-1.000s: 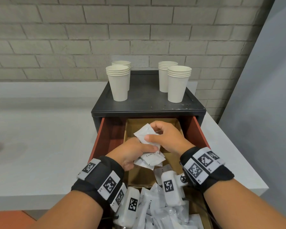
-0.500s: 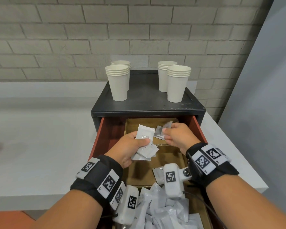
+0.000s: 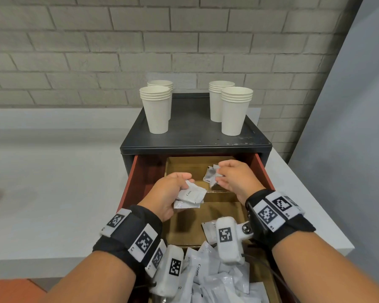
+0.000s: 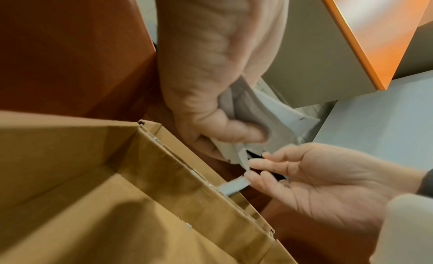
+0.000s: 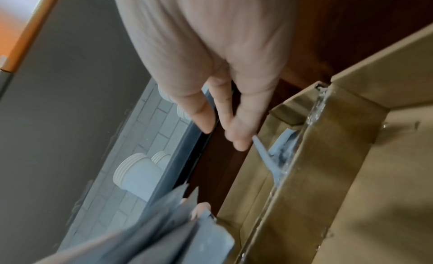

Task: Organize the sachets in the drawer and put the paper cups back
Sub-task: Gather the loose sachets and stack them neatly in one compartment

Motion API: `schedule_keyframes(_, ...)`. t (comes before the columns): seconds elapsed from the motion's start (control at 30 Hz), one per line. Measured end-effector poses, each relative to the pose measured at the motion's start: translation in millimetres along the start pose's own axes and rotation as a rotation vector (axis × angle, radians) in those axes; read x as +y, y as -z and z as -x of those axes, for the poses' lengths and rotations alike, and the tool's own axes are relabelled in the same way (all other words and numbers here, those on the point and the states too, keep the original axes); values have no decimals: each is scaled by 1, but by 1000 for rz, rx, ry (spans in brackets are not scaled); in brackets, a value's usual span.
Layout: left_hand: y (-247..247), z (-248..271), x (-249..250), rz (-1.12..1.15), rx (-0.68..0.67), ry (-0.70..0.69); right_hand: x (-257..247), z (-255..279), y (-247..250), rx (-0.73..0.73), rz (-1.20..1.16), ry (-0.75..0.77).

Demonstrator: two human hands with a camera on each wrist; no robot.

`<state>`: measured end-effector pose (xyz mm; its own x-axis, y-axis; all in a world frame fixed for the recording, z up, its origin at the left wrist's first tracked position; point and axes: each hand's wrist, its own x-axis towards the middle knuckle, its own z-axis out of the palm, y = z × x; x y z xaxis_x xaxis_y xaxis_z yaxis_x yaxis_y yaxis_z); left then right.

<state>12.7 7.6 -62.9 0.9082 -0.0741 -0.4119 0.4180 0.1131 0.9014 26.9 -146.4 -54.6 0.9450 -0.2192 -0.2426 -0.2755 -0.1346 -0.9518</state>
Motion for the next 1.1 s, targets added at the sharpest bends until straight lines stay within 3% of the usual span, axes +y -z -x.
schedule_keyframes(0.13, 2, 0, 2, 40, 47, -57, -1, 16, -10, -351, 241, 78)
schedule_keyframes(0.2, 1, 2, 2, 46, 38, -95, 3, 20, -17, -426, 300, 134)
schedule_keyframes(0.53, 1, 1, 3, 115, 97, -104, 3, 11, -11, -292, 224, 201)
schedule_keyframes(0.8, 2, -3, 4, 142, 76, -131, 5, -2, -2, 56, -1, 120)
schedule_keyframes(0.93, 1, -1, 5, 132, 84, -139, 3, 1, -3, -17, 44, 55)
schedule_keyframes(1.1, 1, 2, 3, 90, -16, -159, 2, 10, -13, -164, 147, 139)
